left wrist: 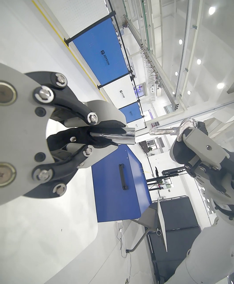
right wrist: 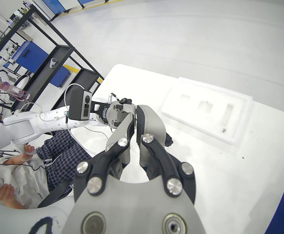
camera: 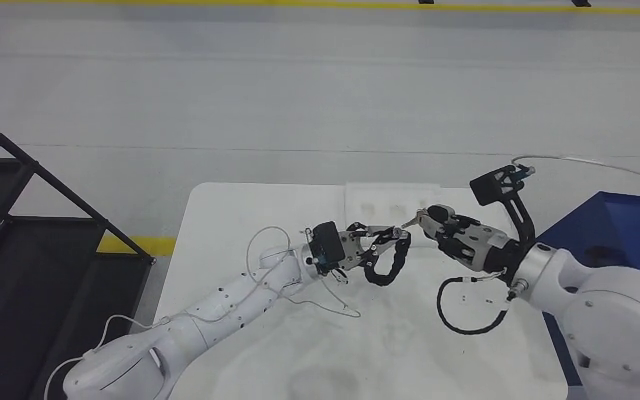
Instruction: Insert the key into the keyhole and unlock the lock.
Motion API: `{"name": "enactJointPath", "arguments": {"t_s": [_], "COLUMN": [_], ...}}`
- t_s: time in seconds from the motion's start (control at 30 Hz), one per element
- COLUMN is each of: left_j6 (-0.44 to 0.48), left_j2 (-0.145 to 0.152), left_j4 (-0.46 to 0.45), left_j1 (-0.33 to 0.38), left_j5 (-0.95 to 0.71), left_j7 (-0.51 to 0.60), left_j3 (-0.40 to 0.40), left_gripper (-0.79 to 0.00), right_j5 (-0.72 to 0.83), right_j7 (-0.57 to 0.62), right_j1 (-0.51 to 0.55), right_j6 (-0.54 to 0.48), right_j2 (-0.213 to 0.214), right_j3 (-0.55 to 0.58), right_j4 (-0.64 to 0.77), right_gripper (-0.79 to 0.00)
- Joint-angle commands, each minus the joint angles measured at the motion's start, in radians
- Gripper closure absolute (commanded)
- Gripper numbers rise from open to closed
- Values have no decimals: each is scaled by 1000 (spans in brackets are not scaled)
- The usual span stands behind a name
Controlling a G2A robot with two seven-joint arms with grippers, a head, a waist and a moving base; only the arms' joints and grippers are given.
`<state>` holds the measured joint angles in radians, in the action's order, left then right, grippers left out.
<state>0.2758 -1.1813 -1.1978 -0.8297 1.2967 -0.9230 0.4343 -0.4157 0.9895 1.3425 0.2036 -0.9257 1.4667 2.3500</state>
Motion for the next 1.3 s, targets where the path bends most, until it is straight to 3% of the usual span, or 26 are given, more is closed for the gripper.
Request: {"name": "enactJointPath", "arguments": {"t_s": [0.0,0.3,0.4,0.83,1.07,1.27], "left_j6": [-21,-86,-64,-64,-156,-279], "left_j2": [-12,-46,-52,-52,-61,-89], "left_j4": [25,64,64,64,25,29], "left_j1": [-7,-35,-38,-38,-99,-133], "left_j5": [-8,11,21,21,-2,54], "left_j7": [-12,4,12,12,87,41], "left_j3": [4,30,31,31,71,66], "left_gripper": [0,0,0,0,0,0], "right_j5": [-14,-65,-88,-123,-201,-260], "right_j7": [1,4,-3,-29,-39,-40], "right_j1": [0,-29,-34,-13,-14,-34], "right_j6": [18,135,183,206,273,342], "right_j2": [-1,-4,-6,-6,-8,-16], "right_j3": [-14,-50,-66,-62,-79,-152], "right_j4": [0,0,0,-6,0,0], "right_gripper": [0,0,0,0,0,0]}}
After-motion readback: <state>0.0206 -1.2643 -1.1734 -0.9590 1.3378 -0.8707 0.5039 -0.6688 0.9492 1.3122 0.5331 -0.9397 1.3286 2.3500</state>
